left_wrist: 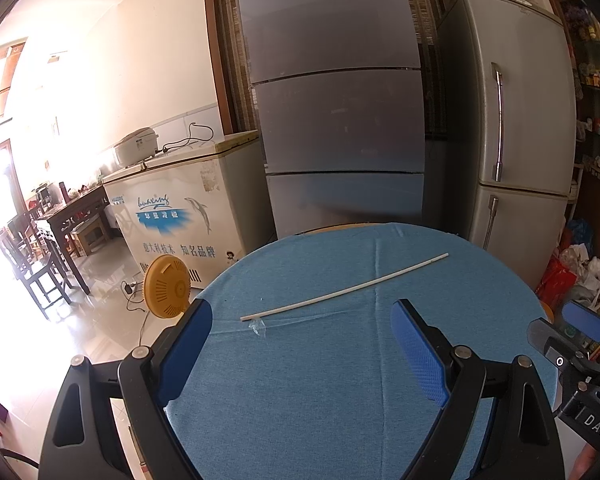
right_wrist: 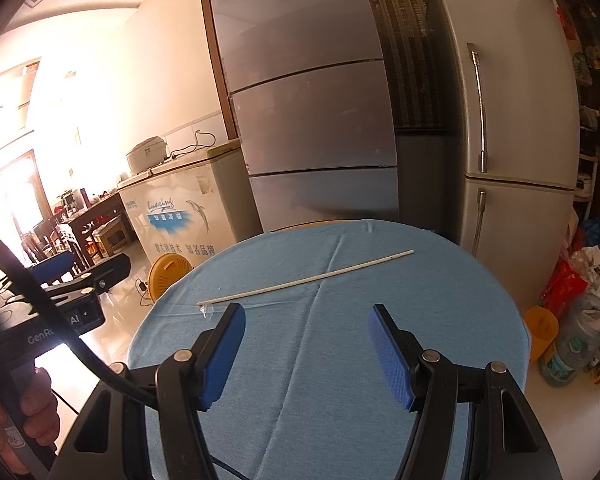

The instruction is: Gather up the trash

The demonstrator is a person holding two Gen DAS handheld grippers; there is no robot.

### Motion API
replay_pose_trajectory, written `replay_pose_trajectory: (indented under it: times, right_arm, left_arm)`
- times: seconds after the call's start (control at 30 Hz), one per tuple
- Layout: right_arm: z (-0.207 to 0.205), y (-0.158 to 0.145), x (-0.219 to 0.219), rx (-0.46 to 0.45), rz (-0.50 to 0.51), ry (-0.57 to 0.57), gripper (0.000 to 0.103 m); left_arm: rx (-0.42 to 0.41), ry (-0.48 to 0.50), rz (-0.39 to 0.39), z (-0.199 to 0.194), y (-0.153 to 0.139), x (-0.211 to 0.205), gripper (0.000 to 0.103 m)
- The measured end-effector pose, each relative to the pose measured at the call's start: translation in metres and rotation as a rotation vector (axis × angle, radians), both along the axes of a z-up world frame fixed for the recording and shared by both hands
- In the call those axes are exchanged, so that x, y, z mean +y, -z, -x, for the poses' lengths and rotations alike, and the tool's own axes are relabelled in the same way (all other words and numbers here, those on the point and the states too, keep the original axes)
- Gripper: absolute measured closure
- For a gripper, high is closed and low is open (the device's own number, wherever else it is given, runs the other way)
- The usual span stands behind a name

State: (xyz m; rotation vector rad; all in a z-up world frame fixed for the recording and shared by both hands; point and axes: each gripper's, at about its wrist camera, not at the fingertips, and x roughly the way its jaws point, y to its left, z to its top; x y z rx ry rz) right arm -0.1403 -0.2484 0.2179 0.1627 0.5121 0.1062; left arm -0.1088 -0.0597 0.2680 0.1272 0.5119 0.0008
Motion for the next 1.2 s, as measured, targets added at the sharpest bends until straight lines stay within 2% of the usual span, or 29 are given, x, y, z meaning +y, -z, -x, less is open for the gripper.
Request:
replay_pose_trajectory:
  times: [0.6, 1.2]
  right_arm:
    - [-0.006, 0.002, 0.01, 0.012, 0.009, -0.011, 0.035]
    - [-0.028, 0.017, 0.006, 0.059, -0.015, -0.012, 0.035]
  left_arm:
    - [0.008, -0.016, 0.009, -0.007, 0.003, 0.005, 0.012]
    - [0.045, -0.022, 0.0, -0.028, 0.014, 0.004, 0.012]
